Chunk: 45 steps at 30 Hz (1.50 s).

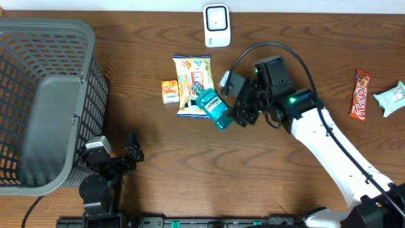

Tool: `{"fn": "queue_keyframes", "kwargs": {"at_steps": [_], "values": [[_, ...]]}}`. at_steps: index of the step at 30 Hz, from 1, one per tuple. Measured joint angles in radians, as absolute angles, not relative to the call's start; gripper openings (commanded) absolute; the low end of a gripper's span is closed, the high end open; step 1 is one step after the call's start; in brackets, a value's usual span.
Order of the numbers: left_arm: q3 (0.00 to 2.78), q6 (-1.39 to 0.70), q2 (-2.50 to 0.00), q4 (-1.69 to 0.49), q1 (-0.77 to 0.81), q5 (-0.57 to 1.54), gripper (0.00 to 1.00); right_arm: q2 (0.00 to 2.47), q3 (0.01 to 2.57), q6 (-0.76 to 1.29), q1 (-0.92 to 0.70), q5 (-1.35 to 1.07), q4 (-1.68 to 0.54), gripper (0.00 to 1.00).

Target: Scan the item barcode

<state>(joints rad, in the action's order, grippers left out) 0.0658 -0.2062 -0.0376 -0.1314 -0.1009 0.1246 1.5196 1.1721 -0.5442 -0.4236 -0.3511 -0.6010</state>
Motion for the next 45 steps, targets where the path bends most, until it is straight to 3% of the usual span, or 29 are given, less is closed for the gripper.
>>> {"fn": "queue_keyframes", "kwargs": {"at_steps": [3, 8, 19, 27, 32, 37, 45], "values": [[0.066, -0.206, -0.038, -0.131, -0.101, 0.125, 0.98, 1.563, 1.172, -0.461, -0.437, -0.339, -0.536, 0.94], [0.066, -0.206, -0.038, -0.131, -0.101, 0.125, 0.98, 1.707, 1.172, -0.381, -0.482, -0.308, -0.421, 0.98], [0.066, -0.206, -0.038, -0.131, -0.101, 0.125, 0.98, 1.94, 1.355, -0.26, -0.55, -0.243, -0.301, 0.83], [0.066, -0.206, -0.038, -0.131, -0.101, 0.125, 0.98, 2.146, 1.561, -0.233, -0.577, -0.192, -0.371, 0.51], [0.066, -0.206, -0.038, -0.131, -0.101, 0.125, 0.98, 2.186, 1.579, -0.215, -0.577, -0.171, -0.427, 0.44], [0.066, -0.206, -0.038, -0.131, -0.101, 0.125, 0.98, 2.186, 1.594, -0.199, -0.577, -0.16, -0.461, 0.22], [0.066, -0.206, -0.038, -0.131, -0.101, 0.125, 0.98, 2.186, 1.6, -0.189, -0.577, -0.158, -0.469, 0.03]]}}
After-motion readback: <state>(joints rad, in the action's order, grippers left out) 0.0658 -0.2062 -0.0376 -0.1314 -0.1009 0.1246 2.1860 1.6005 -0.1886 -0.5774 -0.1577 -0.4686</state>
